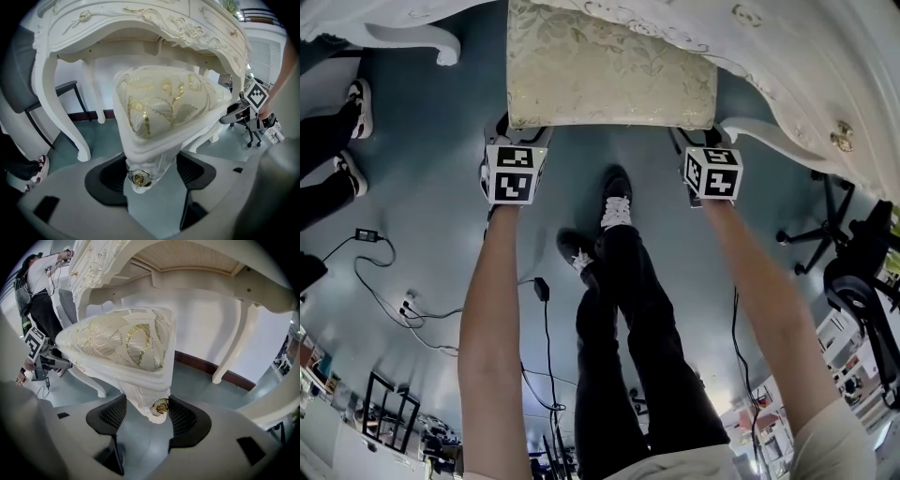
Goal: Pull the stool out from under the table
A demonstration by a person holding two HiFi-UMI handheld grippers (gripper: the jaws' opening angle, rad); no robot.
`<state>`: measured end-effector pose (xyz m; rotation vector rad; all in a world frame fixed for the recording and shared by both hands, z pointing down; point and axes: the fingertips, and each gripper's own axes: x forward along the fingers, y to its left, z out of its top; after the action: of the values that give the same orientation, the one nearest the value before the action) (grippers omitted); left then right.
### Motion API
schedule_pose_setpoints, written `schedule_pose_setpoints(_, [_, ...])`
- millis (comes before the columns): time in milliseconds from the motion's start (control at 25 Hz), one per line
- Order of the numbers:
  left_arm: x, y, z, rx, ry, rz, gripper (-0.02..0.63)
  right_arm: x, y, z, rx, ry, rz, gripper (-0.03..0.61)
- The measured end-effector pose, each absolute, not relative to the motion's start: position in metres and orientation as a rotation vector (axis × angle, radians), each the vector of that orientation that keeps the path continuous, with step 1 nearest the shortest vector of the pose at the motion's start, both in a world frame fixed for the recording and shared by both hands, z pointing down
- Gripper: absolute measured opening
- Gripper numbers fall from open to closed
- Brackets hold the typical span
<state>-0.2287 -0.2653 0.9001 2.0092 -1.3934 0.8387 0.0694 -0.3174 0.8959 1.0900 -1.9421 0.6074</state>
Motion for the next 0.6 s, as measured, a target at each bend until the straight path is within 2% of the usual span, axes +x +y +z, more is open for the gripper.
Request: schedule_pose_setpoints(600, [-0.208, -0.18, 0.909, 1.94, -1.393, 0.767, 0.336, 0.092, -0.239, 0.899, 1.067, -1.895, 0.626, 0.284])
